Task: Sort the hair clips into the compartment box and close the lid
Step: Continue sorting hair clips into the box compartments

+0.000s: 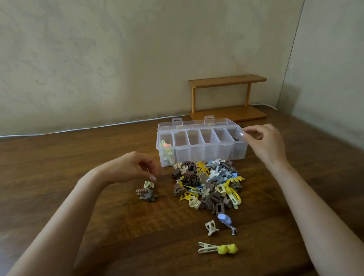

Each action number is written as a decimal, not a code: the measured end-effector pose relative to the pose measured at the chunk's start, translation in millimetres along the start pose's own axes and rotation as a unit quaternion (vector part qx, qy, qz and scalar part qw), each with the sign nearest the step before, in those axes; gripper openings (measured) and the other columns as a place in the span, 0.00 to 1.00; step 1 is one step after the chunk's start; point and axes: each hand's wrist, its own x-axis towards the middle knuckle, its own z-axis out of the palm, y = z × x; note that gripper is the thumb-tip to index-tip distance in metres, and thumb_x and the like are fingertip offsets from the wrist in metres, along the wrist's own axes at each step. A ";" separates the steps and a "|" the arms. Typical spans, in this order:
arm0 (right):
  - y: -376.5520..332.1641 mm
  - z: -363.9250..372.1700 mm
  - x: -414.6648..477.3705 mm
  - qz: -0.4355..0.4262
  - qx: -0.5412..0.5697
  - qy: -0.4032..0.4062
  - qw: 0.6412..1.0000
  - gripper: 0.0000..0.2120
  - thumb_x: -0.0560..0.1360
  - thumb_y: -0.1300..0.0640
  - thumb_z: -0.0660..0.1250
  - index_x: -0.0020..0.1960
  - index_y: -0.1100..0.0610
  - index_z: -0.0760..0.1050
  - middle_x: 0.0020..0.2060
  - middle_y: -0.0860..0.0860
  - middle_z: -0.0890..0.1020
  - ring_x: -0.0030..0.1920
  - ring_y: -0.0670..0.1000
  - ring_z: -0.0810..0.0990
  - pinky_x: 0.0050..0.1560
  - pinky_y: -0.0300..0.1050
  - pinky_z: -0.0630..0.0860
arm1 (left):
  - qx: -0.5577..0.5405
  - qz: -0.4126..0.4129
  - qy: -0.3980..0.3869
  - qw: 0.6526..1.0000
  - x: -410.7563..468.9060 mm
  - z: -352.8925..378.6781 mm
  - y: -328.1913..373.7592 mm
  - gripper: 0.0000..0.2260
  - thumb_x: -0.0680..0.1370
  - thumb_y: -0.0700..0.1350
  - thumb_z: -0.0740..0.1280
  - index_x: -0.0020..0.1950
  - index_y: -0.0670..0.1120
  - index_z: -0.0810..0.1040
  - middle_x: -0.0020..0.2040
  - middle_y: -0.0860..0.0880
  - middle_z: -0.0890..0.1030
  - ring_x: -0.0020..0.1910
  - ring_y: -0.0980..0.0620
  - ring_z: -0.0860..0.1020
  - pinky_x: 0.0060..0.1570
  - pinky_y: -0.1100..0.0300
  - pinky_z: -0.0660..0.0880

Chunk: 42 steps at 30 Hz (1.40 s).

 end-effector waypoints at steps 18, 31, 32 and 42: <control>-18.5 2.6 -8.6 -0.006 0.116 0.047 0.992 0.06 0.75 0.57 0.65 0.48 0.55 0.80 0.46 0.51 0.79 0.39 0.42 0.73 0.38 0.32 0.68 | 0.047 -0.010 -0.109 0.993 -1.0 2.5 -2.6 0.07 0.68 0.48 0.75 0.41 0.59 0.81 0.56 0.57 0.68 0.59 0.61 0.63 0.58 0.64 0.62; -30.1 3.5 -15.0 -0.056 0.151 0.061 0.985 0.05 0.75 0.61 0.65 0.46 0.57 0.80 0.43 0.52 0.80 0.40 0.40 0.74 0.38 0.26 0.69 | -0.074 0.058 0.137 0.986 10.8 15.6 11.8 0.03 0.71 0.47 0.71 0.39 0.50 0.79 0.45 0.49 0.79 0.40 0.57 0.75 0.44 0.59 0.72; -32.1 3.7 -15.9 -0.061 0.156 0.058 0.984 0.05 0.75 0.62 0.65 0.46 0.58 0.80 0.43 0.52 0.80 0.39 0.41 0.74 0.38 0.26 0.70 | -0.091 0.062 0.151 0.982 11.3 17.5 14.5 0.03 0.72 0.46 0.71 0.40 0.49 0.79 0.43 0.48 0.80 0.39 0.56 0.75 0.44 0.58 0.73; -56.9 13.2 -36.5 -0.147 0.213 -0.160 0.953 0.05 0.73 0.59 0.70 0.49 0.55 0.80 0.41 0.45 0.80 0.40 0.40 0.75 0.39 0.31 0.70 | -0.289 0.038 0.228 0.929 22.0 49.3 40.5 0.06 0.74 0.39 0.69 0.46 0.37 0.78 0.41 0.44 0.83 0.39 0.52 0.82 0.40 0.64 0.78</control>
